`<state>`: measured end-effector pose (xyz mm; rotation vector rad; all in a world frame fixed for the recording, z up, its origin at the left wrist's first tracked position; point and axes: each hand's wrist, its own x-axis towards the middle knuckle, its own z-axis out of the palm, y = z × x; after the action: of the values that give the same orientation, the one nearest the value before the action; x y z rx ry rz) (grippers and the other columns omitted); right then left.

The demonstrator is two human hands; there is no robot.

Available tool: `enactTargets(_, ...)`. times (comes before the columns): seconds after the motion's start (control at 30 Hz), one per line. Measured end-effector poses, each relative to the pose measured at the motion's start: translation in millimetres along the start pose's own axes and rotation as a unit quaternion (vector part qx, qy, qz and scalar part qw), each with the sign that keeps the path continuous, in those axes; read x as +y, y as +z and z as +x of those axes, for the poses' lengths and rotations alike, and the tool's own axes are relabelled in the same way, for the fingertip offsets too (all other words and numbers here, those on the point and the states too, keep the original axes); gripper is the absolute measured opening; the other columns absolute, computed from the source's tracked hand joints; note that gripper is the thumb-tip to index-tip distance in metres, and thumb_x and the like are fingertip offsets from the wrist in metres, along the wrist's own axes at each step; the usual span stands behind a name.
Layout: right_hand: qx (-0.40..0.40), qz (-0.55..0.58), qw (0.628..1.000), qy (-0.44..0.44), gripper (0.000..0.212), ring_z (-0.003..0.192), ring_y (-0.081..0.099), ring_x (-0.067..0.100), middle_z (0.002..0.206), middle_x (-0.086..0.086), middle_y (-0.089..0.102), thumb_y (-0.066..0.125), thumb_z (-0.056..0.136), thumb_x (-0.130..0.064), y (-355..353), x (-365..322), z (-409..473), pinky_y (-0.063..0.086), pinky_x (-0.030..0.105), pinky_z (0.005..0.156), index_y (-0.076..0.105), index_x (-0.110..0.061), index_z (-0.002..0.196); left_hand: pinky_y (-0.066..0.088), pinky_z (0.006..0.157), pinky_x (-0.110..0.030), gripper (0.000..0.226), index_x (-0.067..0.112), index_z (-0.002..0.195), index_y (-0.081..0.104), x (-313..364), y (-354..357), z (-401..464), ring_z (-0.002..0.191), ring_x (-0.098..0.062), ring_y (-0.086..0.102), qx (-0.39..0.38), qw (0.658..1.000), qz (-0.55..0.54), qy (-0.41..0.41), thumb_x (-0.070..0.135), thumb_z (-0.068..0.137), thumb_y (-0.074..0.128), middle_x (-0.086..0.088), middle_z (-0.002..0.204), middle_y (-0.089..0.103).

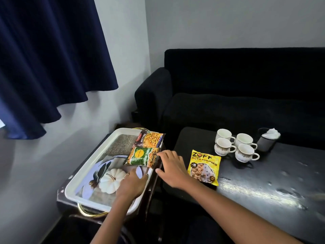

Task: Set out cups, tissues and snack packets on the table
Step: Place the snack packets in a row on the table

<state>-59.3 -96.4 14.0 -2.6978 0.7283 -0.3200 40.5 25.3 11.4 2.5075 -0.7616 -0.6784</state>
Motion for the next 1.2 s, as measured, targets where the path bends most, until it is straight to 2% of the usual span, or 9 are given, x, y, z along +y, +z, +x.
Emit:
enactTargets(0.27, -0.068, -0.056, 0.996, 0.026, 0.088, 0.146, -0.002, 0.028, 0.159, 0.008, -0.001, 0.056, 0.087, -0.044, 22.5, -18.5, 42.8, 0.003, 0.048, 0.118, 0.004, -0.013, 0.15, 0.036, 0.103, -0.04, 0.065, 0.018, 0.147, 0.027, -1.0, -1.2, 0.1, 0.131, -0.033, 0.042, 0.0, 0.997, 0.069, -0.025, 0.055, 0.094, 0.037, -0.012, 0.144, 0.044)
enactTargets(0.37, -0.052, -0.073, 0.995, 0.041, 0.085, 0.142, 0.014, 0.028, 0.154, 0.009, 0.017, 0.059, 0.086, -0.039, 29.4, -21.2, 47.0, 0.014, 0.049, 0.115, 0.008, -0.014, 0.149, 0.036, 0.103, -0.041, 0.065, 0.02, 0.148, 0.024, -1.7, 0.3, -0.2, 0.131, -0.033, 0.04, -0.001, 0.997, 0.076, -0.023, 0.053, 0.094, 0.036, -0.012, 0.145, 0.044)
enactTargets(0.47, 0.015, -0.102, 0.994, 0.029, 0.075, 0.128, 0.031, 0.027, 0.14, 0.006, 0.038, 0.061, 0.083, -0.038, 33.2, -20.8, 43.8, 0.027, 0.046, 0.103, 0.022, -0.015, 0.143, 0.033, 0.106, -0.042, 0.064, 0.02, 0.148, 0.025, -0.9, 2.0, 0.1, 0.133, -0.034, 0.038, -0.005, 0.997, 0.073, -0.02, 0.053, 0.094, 0.034, -0.011, 0.146, 0.042)
enactTargets(0.7, 0.171, -0.018, 0.985, 0.024, 0.061, 0.118, 0.037, 0.021, 0.124, -0.003, 0.049, 0.055, 0.076, -0.046, 28.5, -17.6, 21.8, 0.027, 0.038, 0.092, 0.039, -0.026, 0.131, 0.004, 0.113, -0.053, 0.054, 0.026, 0.143, 0.037, 12.7, 0.5, -4.6, 0.141, -0.028, 0.027, 0.028, 0.998, -0.009, -0.048, 0.051, 0.095, 0.03, -0.003, 0.147, 0.044)
enactTargets(0.83, 0.258, 0.022, 0.964, 0.066, 0.062, 0.109, 0.035, 0.016, 0.115, -0.005, 0.052, 0.044, 0.075, -0.066, 19.5, -15.8, -3.7, 0.024, 0.035, 0.085, 0.047, -0.025, 0.121, 0.019, 0.113, -0.047, 0.051, 0.023, 0.134, 0.047, 26.0, 4.4, -10.7, 0.129, -0.028, 0.043, 0.075, 0.98, -0.182, 0.008, 0.045, 0.09, 0.035, -0.006, 0.136, 0.055)
enactTargets(0.93, 0.297, 0.042, 0.948, 0.106, 0.065, 0.105, 0.034, 0.015, 0.11, -0.004, 0.052, 0.049, 0.072, -0.07, 15.5, -13.2, -28.5, 0.027, 0.036, 0.083, 0.048, -0.025, 0.119, 0.043, 0.102, -0.044, 0.038, 0.018, 0.126, 0.052, 44.8, 15.6, -22.8, 0.11, -0.024, 0.06, 0.041, 0.919, -0.387, 0.067, 0.034, 0.093, 0.043, -0.007, 0.117, 0.066)
enactTargets(1.0, 0.302, 0.06, 0.94, 0.144, 0.069, 0.106, 0.033, 0.017, 0.109, -0.001, 0.052, 0.049, 0.07, -0.071, 13.2, -8.7, -48.1, 0.031, 0.04, 0.084, 0.049, -0.024, 0.121, 0.052, 0.089, -0.033, 0.03, 0.015, 0.126, 0.052, 55.8, 29.1, -31.4, 0.1, -0.017, 0.065, 0.004, 0.884, -0.46, 0.081, 0.017, 0.097, 0.046, -0.005, 0.109, 0.069)
enactTargets(1.1, 0.293, 0.06, 0.935, 0.191, 0.077, 0.112, 0.039, 0.025, 0.117, 0.003, 0.052, 0.046, 0.069, -0.07, 10.2, 2.5, -78.0, 0.033, 0.045, 0.088, 0.048, -0.02, 0.127, 0.051, 0.074, -0.018, 0.035, 0.014, 0.129, 0.046, 65.4, 48.8, -41.4, 0.095, -0.009, 0.065, -0.049, 0.871, -0.478, 0.1, 0.006, 0.096, 0.049, -0.002, 0.109, 0.066)
enactTargets(1.2, 0.287, 0.061, 0.931, 0.218, 0.082, 0.118, 0.038, 0.022, 0.128, 0.002, 0.049, 0.043, 0.069, -0.071, 6.4, 16.3, -105.9, 0.033, 0.045, 0.091, 0.043, -0.021, 0.135, 0.049, 0.074, -0.014, 0.041, 0.018, 0.135, 0.043, 72.9, 63.8, -48.9, 0.101, -0.007, 0.064, -0.078, 0.888, -0.437, 0.124, 0.009, 0.095, 0.052, 0.0, 0.116, 0.064)
